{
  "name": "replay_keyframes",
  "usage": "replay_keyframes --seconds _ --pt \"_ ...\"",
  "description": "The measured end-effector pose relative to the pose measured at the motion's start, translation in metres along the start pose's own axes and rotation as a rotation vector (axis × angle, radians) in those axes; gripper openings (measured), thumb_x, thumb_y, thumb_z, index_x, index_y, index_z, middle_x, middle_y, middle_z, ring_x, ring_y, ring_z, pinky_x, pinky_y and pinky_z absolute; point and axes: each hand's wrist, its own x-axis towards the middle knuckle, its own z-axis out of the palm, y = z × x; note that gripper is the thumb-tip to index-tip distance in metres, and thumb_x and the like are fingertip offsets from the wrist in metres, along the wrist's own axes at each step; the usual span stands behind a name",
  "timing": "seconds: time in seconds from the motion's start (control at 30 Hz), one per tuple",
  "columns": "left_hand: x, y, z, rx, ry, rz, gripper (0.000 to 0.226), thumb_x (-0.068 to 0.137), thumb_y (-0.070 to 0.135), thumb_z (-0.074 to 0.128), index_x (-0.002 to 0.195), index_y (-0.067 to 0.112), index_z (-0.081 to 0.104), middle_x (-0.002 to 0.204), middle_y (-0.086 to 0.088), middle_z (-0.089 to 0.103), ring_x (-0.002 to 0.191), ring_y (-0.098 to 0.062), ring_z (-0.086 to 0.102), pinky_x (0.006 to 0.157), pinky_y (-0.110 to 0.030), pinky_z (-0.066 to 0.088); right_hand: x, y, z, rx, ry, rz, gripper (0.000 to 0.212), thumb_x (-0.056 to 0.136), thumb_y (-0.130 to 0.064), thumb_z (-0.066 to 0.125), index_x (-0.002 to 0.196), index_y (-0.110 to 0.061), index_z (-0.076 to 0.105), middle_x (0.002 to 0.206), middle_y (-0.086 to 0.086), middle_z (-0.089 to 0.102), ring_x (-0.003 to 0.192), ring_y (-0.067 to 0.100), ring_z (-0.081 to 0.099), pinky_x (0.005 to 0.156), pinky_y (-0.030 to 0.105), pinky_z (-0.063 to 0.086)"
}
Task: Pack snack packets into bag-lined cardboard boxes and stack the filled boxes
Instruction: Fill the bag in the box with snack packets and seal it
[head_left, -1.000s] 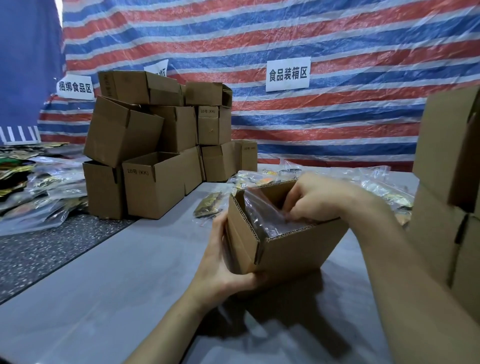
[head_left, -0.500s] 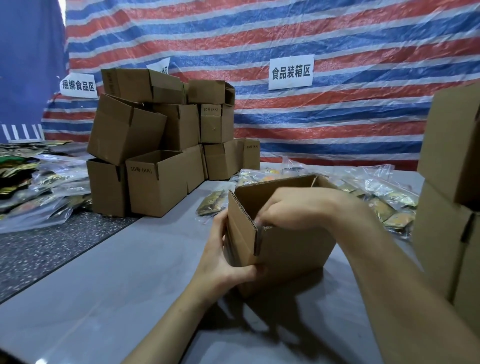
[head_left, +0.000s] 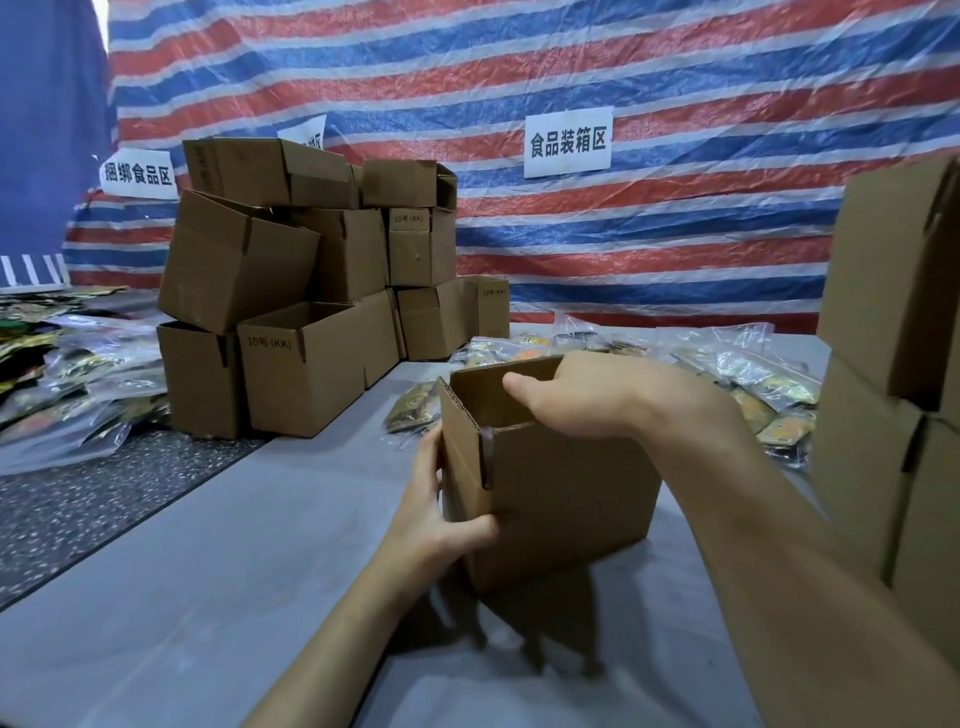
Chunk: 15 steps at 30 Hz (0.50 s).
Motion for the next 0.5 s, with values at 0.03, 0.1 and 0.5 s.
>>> replay_keyframes --seconds 0.03,0.1,0.5 --pt "0.000 -0.001 0.000 -0.011 0.004 -0.019 0.107 0.051 0.043 0.081 0.148 0.030 0.036 0.131 0.027 0.057 0.119 0.007 0.055 0.087 -0.010 0.048 0.001 0.001 0.000 -0.018 -0.004 0.012 0.074 0.097 -0.073 0.028 0.147 -0.022 0.047 0.155 0.009 0.045 0.142 0.033 0.042 0.117 0.054 0.033" --pt "-0.002 -0.003 0.000 -0.018 -0.004 -0.062 0.108 0.051 0.044 0.081 0.148 0.040 0.033 0.137 0.024 0.053 0.123 0.004 0.054 0.090 -0.015 0.052 0.002 0.004 0.002 -0.056 -0.025 0.021 0.075 0.098 -0.072 0.027 0.151 -0.021 0.042 0.158 0.009 0.041 0.144 0.034 0.039 0.118 0.054 0.031" --pt "0.007 -0.008 -0.002 -0.120 0.089 -0.147 0.107 0.030 0.022 0.089 0.132 0.022 0.057 0.124 -0.007 0.068 0.111 -0.026 0.067 0.082 -0.035 0.056 0.000 0.015 -0.024 0.374 0.407 -0.226 0.062 0.099 -0.064 0.036 0.087 -0.018 0.075 0.087 0.000 0.074 0.084 0.018 0.069 0.092 0.050 0.053"
